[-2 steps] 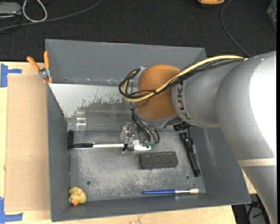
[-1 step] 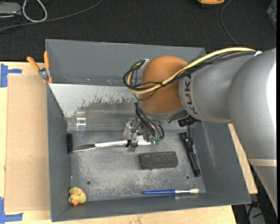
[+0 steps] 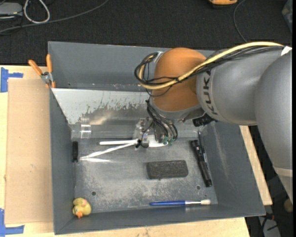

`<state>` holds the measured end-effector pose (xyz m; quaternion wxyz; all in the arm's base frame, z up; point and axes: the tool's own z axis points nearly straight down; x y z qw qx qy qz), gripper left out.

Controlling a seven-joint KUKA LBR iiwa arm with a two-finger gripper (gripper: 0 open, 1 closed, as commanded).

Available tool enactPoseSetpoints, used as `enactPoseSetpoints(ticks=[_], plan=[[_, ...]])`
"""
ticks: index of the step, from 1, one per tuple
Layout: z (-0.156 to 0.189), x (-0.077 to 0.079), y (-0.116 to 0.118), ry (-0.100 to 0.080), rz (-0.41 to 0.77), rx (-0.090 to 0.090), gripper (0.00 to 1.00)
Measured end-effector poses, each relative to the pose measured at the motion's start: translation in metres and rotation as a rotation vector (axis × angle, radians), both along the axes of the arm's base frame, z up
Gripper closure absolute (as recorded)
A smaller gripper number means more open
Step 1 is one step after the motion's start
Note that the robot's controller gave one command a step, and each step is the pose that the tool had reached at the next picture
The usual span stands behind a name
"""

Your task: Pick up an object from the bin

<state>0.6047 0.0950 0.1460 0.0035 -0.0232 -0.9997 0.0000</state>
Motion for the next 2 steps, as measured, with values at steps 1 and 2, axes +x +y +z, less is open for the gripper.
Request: enactPoseSetpoints(ticks=[1,2], plan=[[0.029,0.000,0.000,0.002,-0.002,0.000,1.00],[0.044,0.001,0.000,-0.002,-0.004,0.001,1.00]])
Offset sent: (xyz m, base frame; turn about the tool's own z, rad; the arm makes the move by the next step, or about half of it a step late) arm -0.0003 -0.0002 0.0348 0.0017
